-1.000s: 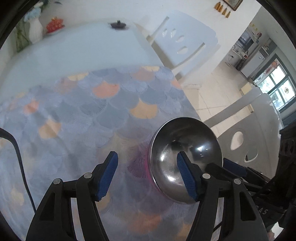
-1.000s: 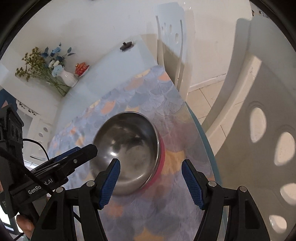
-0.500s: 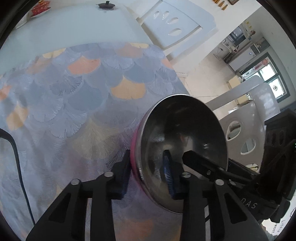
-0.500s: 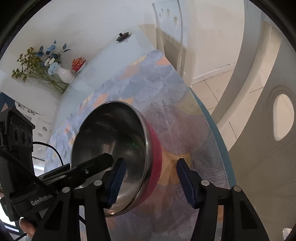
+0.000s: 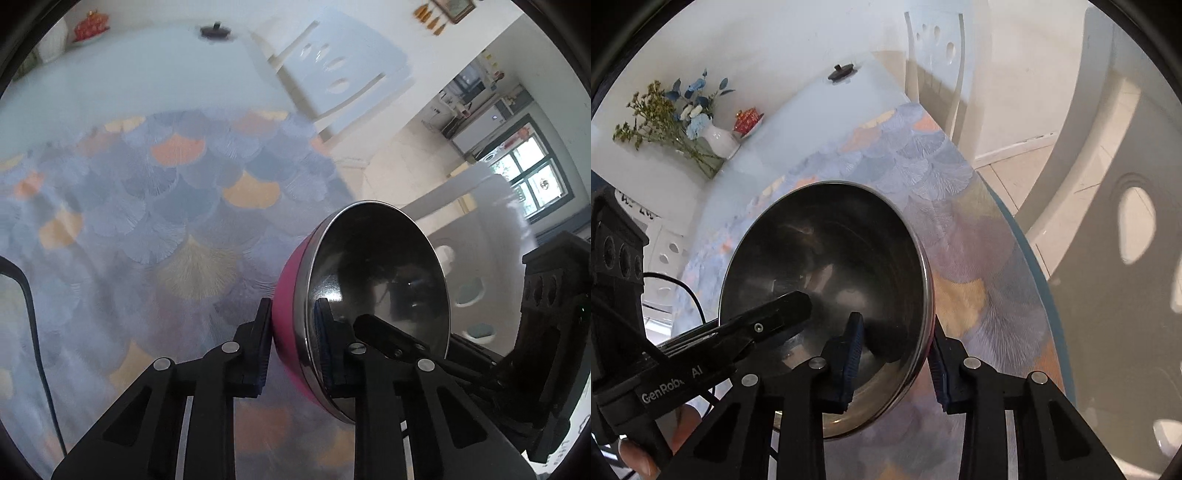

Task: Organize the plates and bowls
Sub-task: 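Carry the red steel bowl with both tools and lower it into the blue bowl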

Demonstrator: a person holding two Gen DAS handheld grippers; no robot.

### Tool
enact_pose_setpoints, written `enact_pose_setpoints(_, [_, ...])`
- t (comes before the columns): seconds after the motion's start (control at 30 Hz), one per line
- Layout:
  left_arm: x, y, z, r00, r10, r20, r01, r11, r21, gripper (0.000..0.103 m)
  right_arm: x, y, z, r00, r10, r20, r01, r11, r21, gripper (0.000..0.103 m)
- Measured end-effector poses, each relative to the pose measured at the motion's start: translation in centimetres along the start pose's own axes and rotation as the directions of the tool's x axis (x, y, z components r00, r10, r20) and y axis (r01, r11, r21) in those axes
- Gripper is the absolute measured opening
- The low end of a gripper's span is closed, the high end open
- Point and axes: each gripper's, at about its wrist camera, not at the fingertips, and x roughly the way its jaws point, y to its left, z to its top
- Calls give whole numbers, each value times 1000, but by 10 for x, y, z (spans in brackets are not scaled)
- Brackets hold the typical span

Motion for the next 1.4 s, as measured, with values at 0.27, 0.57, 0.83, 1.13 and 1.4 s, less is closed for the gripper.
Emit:
enact_pose_setpoints(0.27, [-128, -48, -20, 980, -23, 200, 10, 998, 65, 19, -107, 51, -19, 991, 37, 127, -35, 999, -20, 33])
enact_pose_setpoints(0.57, [-247, -87, -74, 943, 106, 315, -128, 991, 48, 17, -204, 122, -61, 982, 59, 181, -33, 990, -139, 33])
enact_pose_setpoints(0.83, [-257, -69, -137, 940, 201, 277, -206, 978, -10, 17, -202, 148, -117, 993, 105, 52, -90, 968, -233, 33])
enact_pose_setpoints(1.13, [-207, -23, -207, 967, 229, 108, -212, 966, -149, 17, -134, 131, -183, 980, 19, -196, -77, 954, -290, 33])
enact_pose_setpoints(1.4, [-176, -4, -246, 978, 203, 51, -188, 958, -216, 17, -100, 115, -212, 961, -49, -274, -41, 948, -315, 33])
